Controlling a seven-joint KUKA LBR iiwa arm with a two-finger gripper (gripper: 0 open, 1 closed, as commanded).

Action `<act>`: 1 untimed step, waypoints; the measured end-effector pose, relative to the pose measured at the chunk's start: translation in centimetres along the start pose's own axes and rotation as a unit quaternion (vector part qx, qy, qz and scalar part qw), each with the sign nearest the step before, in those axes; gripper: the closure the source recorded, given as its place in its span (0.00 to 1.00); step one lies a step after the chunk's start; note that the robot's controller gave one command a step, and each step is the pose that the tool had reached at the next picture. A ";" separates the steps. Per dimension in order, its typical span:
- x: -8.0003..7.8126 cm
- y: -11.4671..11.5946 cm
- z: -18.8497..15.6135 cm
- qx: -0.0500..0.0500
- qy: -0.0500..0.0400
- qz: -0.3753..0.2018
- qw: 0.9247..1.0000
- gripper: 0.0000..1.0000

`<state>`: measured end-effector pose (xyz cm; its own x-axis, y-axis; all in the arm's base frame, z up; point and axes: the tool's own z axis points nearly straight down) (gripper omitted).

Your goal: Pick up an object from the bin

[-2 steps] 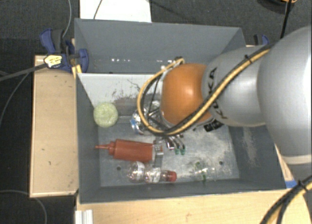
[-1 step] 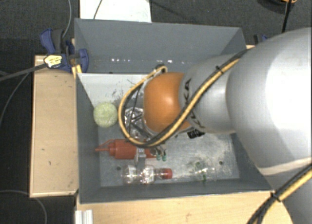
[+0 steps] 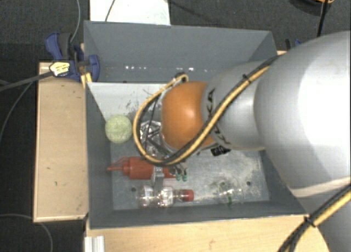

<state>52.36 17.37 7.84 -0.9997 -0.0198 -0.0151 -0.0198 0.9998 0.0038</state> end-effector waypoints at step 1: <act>0.7 -0.2 -4.3 0.001 0.005 -0.009 1.000 1.00</act>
Offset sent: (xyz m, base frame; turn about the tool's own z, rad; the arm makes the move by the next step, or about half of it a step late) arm 0.0077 -0.0125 0.1974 -0.0016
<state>51.59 17.15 12.15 -0.9993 -0.0371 -0.0045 -0.0371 0.9993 0.0011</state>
